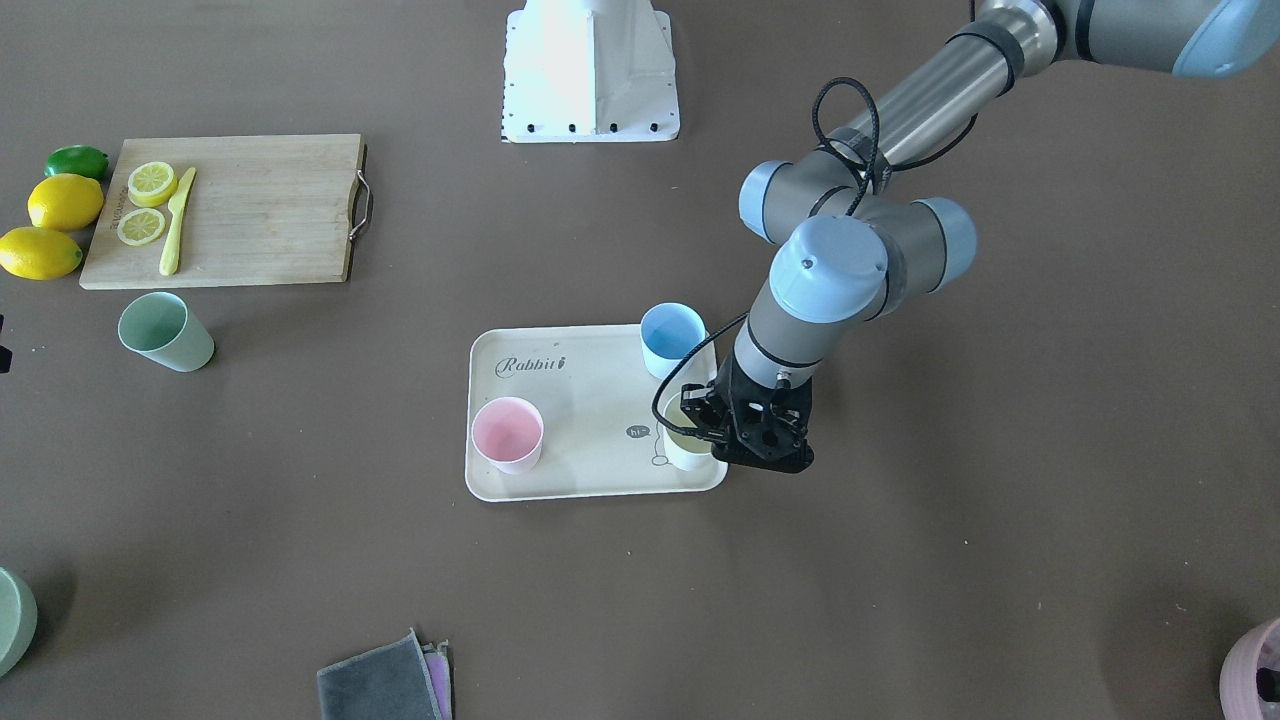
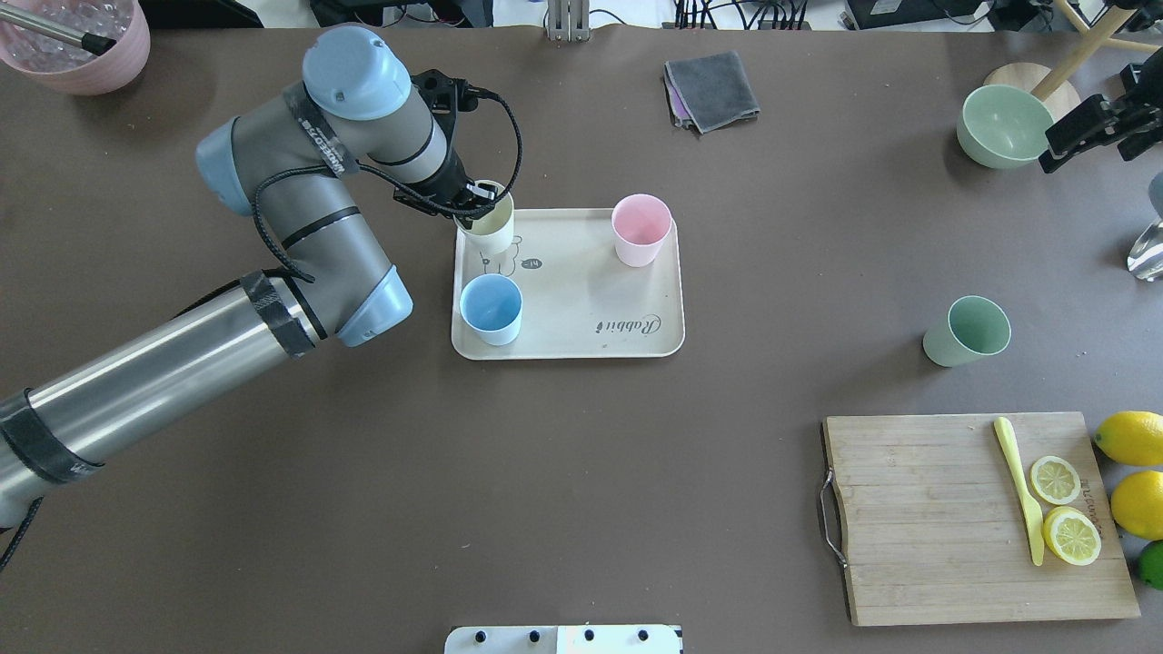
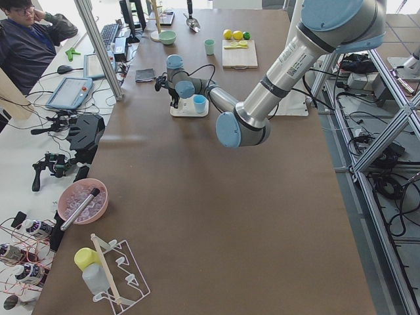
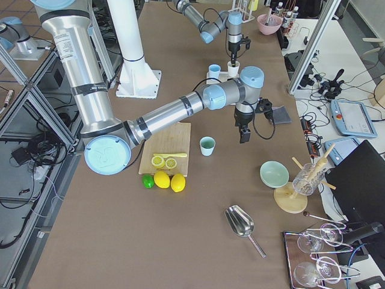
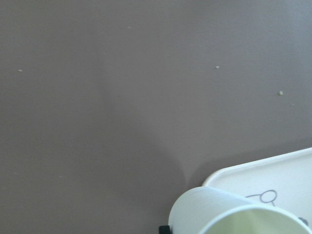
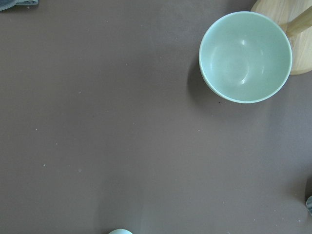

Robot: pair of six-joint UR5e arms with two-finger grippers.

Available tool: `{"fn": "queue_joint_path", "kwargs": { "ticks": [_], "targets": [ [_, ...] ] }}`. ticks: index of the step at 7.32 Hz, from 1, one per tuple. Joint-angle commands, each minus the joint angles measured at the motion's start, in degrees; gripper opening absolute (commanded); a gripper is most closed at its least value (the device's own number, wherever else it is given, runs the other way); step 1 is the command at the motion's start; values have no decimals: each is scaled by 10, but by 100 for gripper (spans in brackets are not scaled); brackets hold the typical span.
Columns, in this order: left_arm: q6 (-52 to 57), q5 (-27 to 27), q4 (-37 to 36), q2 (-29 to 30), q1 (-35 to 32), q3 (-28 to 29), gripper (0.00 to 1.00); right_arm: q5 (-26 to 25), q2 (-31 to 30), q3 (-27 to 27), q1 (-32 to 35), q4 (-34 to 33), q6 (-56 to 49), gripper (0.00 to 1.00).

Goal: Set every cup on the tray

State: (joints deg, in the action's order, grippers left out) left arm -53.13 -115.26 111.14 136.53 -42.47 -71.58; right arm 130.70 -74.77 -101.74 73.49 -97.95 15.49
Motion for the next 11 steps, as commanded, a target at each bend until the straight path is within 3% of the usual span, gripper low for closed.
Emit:
{"fn": "queue_joint_path", "kwargs": {
  "ticks": [1, 3, 4, 5, 6, 7, 8, 10, 11],
  "targets": [
    [-5, 22, 3, 7, 19, 6, 0, 1, -20, 1, 1, 25, 0, 100],
    [1, 22, 4, 7, 18, 1, 98, 2, -21, 1, 0, 29, 0, 100],
    [1, 16, -5, 8, -7, -12, 98, 2, -22, 1, 0, 28, 1, 100],
    [13, -33, -41, 8, -60, -30, 98, 3, -26, -2, 0, 27, 11, 100],
    [101, -94, -128, 2, -120, -74, 98, 13, -42, -13, -1, 30, 54, 99],
    [200, -110, -239, -8, -170, -131, 98, 12, -75, -34, -13, 57, 93, 99],
    [288, -112, -302, -31, -217, -166, 98, 11, -116, -39, -25, 125, 128, 99],
    [399, -148, -308, -94, -272, -192, 98, -16, -193, -38, -83, 283, 238, 98],
    [401, -145, -304, -106, -275, -197, 98, -53, -208, -36, -121, 313, 272, 98]
  ]
}}
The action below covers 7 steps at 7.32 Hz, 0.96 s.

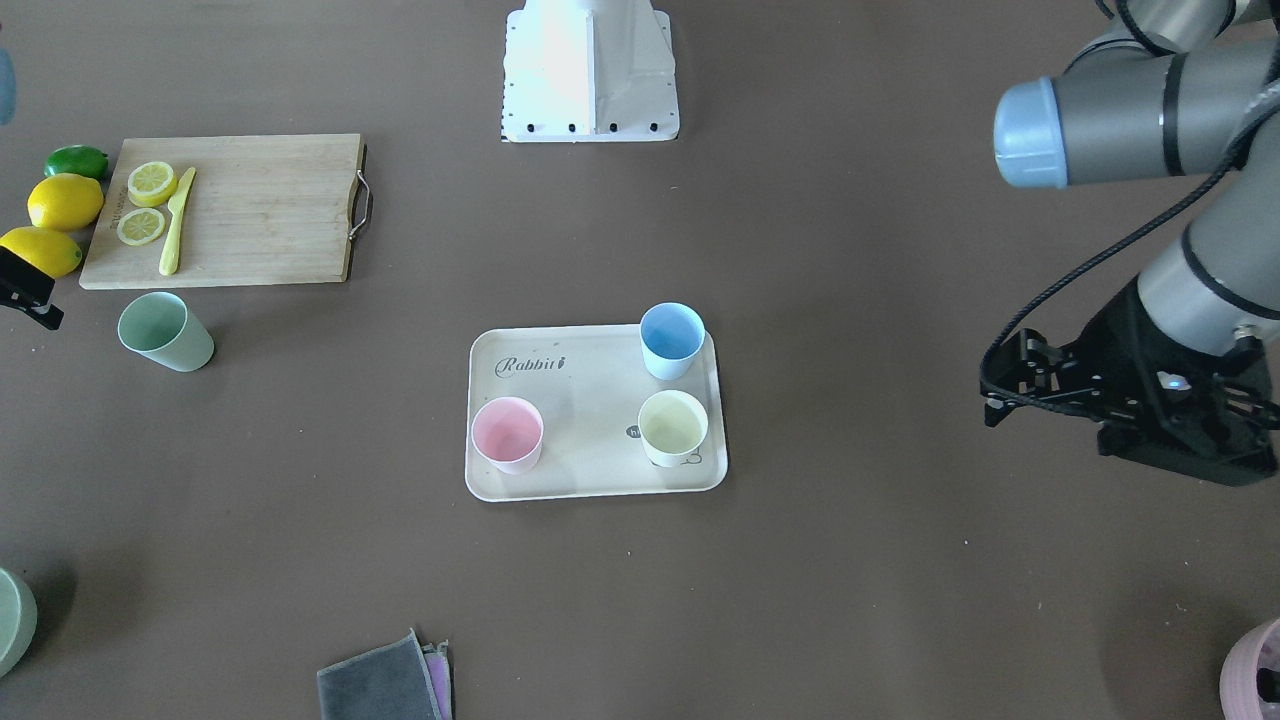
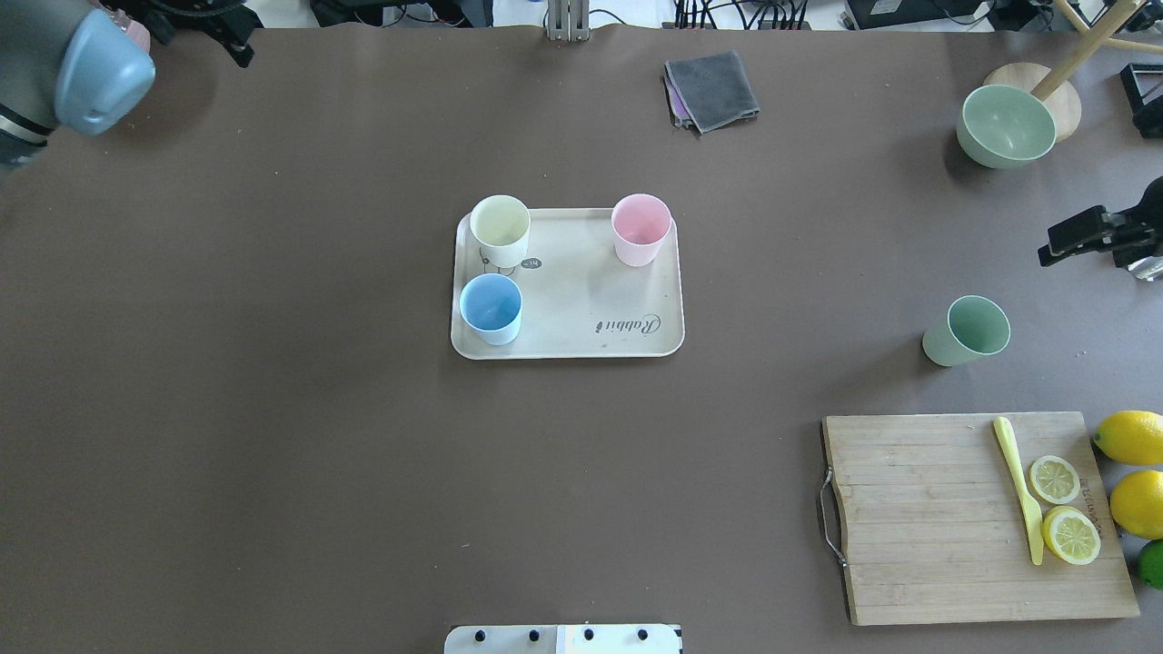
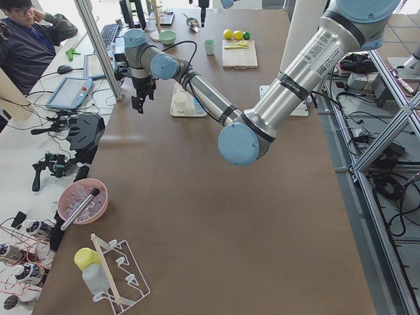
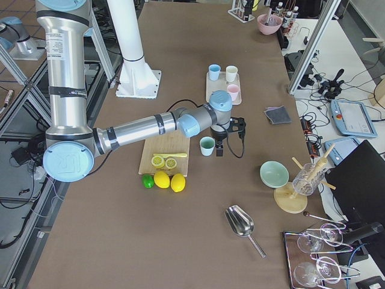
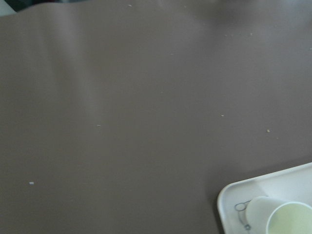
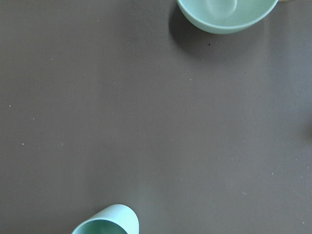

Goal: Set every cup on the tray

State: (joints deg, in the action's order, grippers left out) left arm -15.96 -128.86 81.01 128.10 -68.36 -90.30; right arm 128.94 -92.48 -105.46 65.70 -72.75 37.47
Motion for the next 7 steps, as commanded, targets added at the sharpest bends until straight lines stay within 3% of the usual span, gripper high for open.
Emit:
{"fn": "queue_joint_path", "kwargs": {
  "ticks": [1, 4, 5, 6, 7],
  "targets": [
    [30, -8, -2, -24, -16, -15, 98, -73, -31, 3, -77, 63, 72, 98],
    [23, -8, -4, -24, -11, -19, 98, -105, -24, 18, -127, 66, 88, 94],
    [23, -8, -4, -24, -10, -19, 98, -112, -24, 18, -135, 66, 89, 74],
    [22, -8, -3, -24, -8, -20, 98, -111, -22, 20, -138, 66, 88, 29],
    [22, -8, -3, -24, -7, -19, 98, -110, -11, 22, -139, 65, 89, 0]
  ]
}}
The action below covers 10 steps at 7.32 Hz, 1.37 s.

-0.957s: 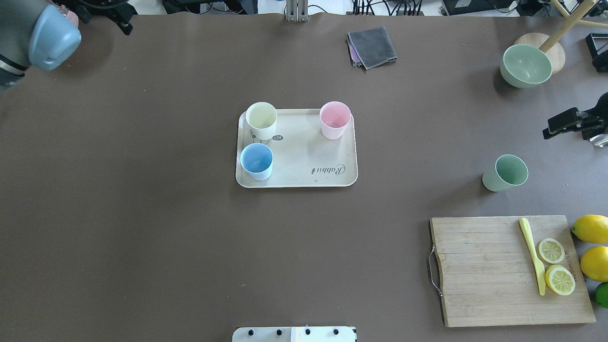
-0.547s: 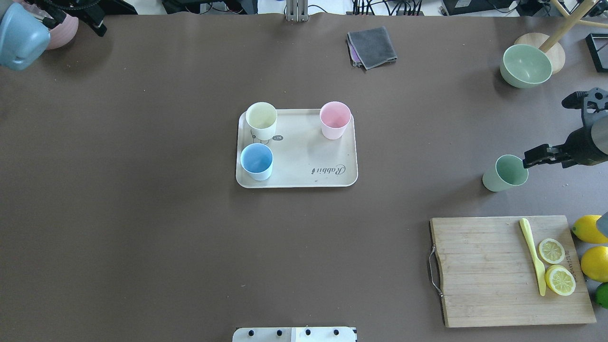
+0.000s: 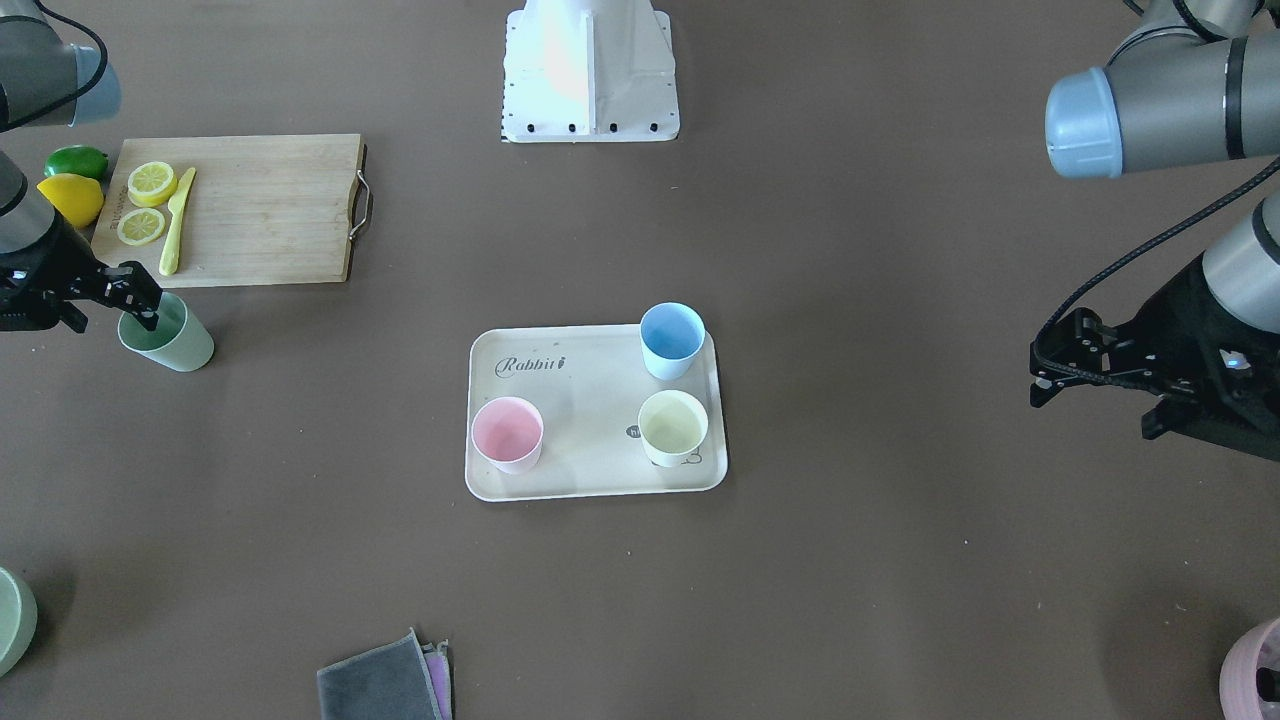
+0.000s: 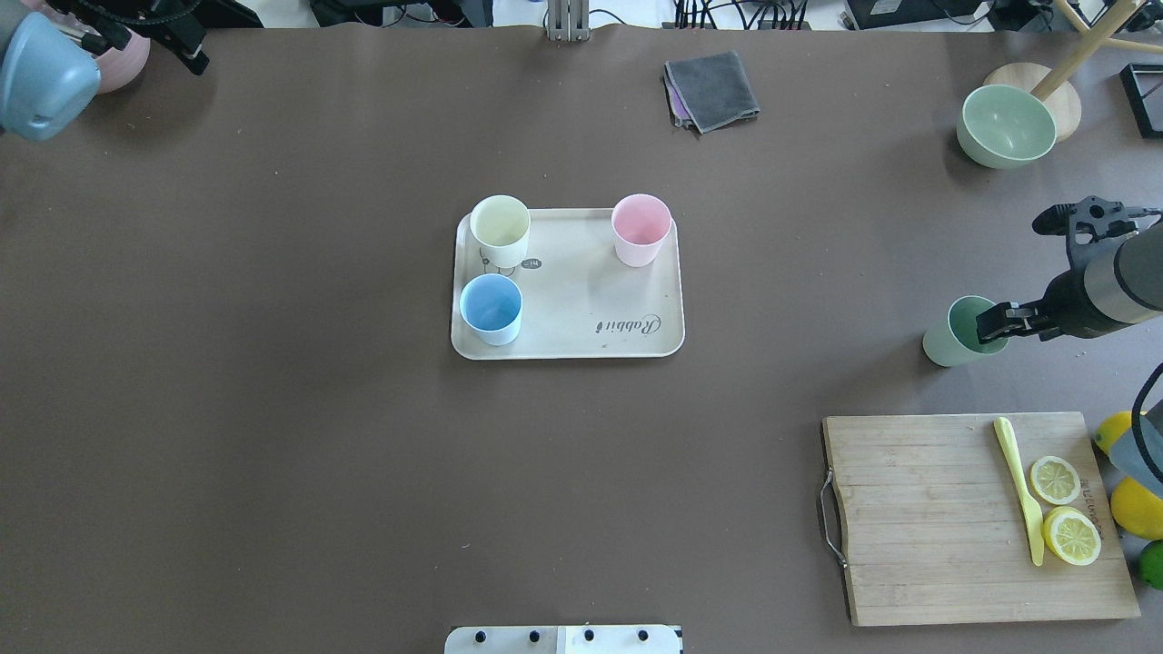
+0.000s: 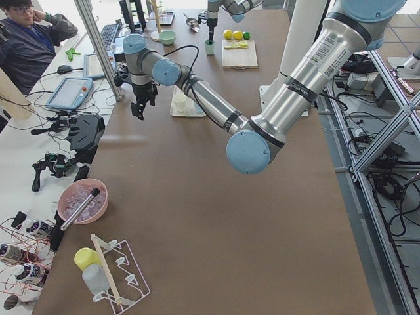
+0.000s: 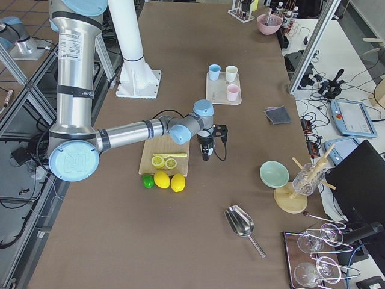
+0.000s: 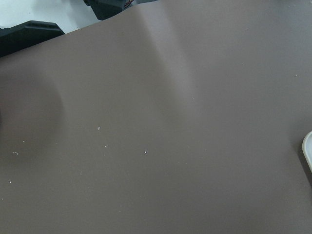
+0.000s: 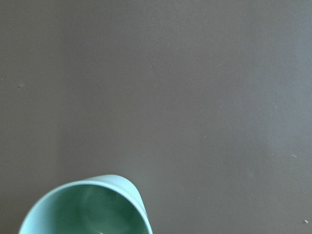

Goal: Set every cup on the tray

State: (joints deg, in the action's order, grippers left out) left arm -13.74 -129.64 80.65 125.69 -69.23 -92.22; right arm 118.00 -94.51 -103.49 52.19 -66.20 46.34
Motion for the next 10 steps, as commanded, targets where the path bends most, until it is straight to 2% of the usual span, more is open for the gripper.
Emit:
{"fn": "queue_joint_path", "kwargs": {
  "ticks": [1, 3, 5, 7, 8, 9, 10],
  "targets": [
    [-1, 0, 1, 0, 1, 0, 98, 0, 17, 4, -9, -1, 1, 0],
    [-1, 0, 1, 0, 7, 1, 98, 3, 74, 15, -20, -2, 11, 0],
    [-1, 0, 1, -1, 10, 3, 98, 5, 149, 17, -51, -12, 94, 0],
    [0, 0, 2, -1, 14, 6, 98, -8, 271, 16, -95, -110, 186, 0],
    [-1, 0, 2, -1, 15, 7, 98, -38, 321, 21, -123, -152, 217, 0],
    [-1, 0, 2, -4, 15, 7, 98, -57, 357, 40, -141, -161, 244, 0],
    [-1, 0, 14, -15, 17, 6, 98, -68, 395, 81, -151, -159, 258, 0]
  ]
}}
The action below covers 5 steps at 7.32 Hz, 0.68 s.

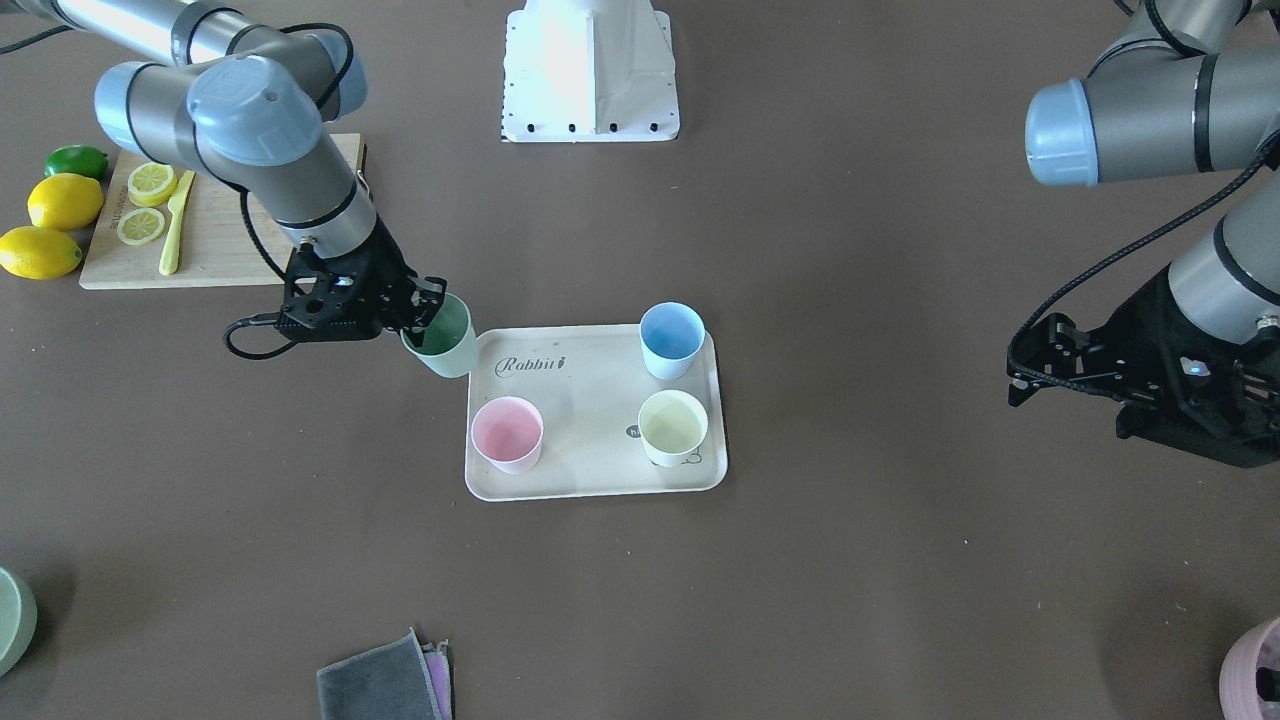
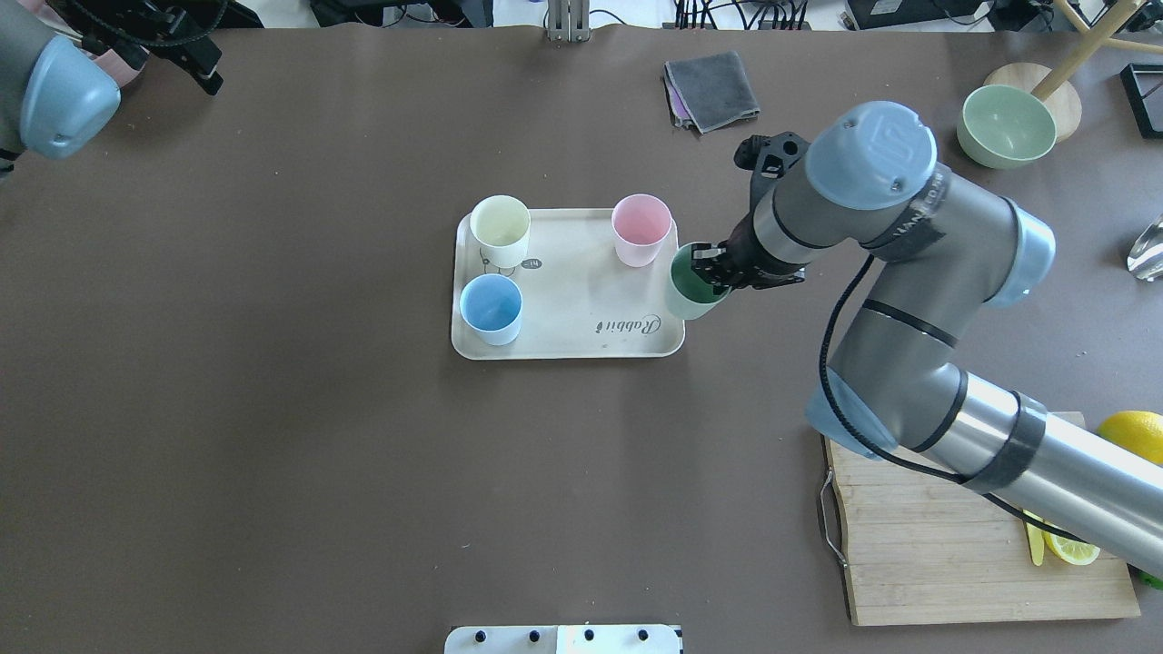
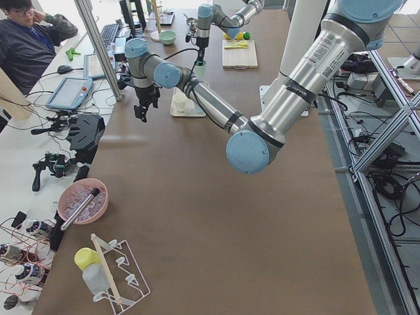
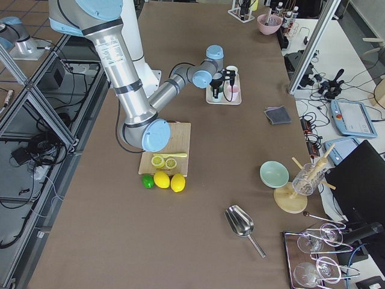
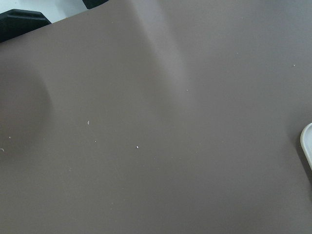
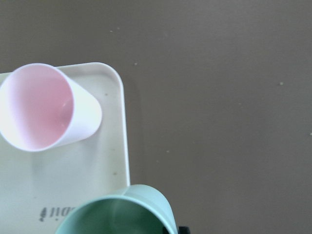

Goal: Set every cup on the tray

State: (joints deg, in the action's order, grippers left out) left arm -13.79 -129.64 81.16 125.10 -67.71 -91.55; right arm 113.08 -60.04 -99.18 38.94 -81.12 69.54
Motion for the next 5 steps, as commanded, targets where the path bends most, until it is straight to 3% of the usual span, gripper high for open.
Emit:
{"fn": "queue_joint_path", "kwargs": {
  "ticks": [1, 2, 4, 5],
  "targets": [
    [-17, 0, 16, -9, 3, 0, 98, -28, 73, 64, -25, -7, 27, 0],
    [-25, 0, 23, -11, 7, 0, 98, -39, 70, 69, -36, -4, 26, 0],
    [-24, 0, 25, -16, 9, -2, 98, -56, 73, 70, -39, -2, 26, 99],
    [-25, 0, 24, -16, 9, -2, 98, -55, 76, 64, -30, -2, 27, 100]
  ]
}}
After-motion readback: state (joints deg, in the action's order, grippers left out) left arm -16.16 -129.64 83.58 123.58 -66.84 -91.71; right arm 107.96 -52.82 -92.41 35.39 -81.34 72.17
